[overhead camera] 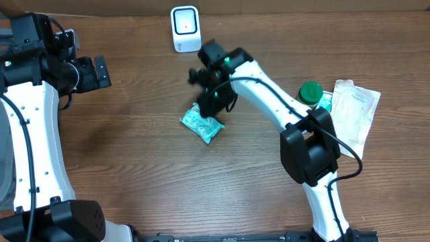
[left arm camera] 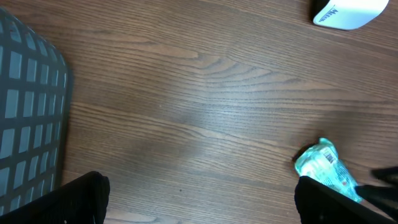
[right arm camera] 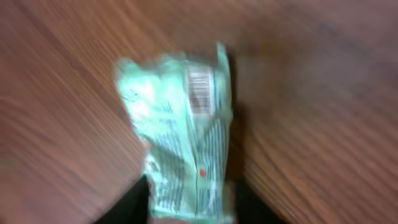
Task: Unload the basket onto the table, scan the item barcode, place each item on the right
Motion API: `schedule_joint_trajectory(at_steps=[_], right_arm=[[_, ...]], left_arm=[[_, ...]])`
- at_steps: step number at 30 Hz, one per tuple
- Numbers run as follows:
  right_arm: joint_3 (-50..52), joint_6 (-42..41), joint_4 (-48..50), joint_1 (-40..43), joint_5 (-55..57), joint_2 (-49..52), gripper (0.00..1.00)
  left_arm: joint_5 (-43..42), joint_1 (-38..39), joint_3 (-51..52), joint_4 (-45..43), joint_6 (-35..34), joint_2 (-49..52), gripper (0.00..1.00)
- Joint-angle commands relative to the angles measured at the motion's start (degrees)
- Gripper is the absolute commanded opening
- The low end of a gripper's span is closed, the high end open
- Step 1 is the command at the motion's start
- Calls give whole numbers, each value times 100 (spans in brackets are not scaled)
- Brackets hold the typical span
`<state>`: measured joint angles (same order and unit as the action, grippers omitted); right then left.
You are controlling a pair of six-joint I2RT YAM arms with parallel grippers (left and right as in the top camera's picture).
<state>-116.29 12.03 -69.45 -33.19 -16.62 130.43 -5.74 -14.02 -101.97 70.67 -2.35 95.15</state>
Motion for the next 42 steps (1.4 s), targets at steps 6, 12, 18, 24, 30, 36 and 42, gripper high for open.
schedule_joint_trajectory(at_steps=[6, 12, 18, 24, 30, 36, 42], right_arm=[[-487, -1436, -48, 85, -232, -317, 43], [105, -2868, 122, -83, -260, -302, 32], [828, -2988, 638, -555, -321, -302, 31], [1231, -3008, 935, -990, -315, -302, 31], [1665, -3178, 994, -1067, -74, -302, 27], [1690, -3145, 831, -852, 138, -315, 25], [1681, -2822, 678, -612, 267, -479, 25]], left_arm=[[2, -9, -7, -20, 109, 20, 99], [0, -9, -7, -20, 109, 20, 99], [0, -9, -7, -20, 111, 20, 100], [0, -9, -7, -20, 111, 20, 100], [0, -9, -7, -20, 109, 20, 100], [-216, -9, -7, -188, -260, 20, 100], [-553, -9, -7, -170, -682, 20, 100]])
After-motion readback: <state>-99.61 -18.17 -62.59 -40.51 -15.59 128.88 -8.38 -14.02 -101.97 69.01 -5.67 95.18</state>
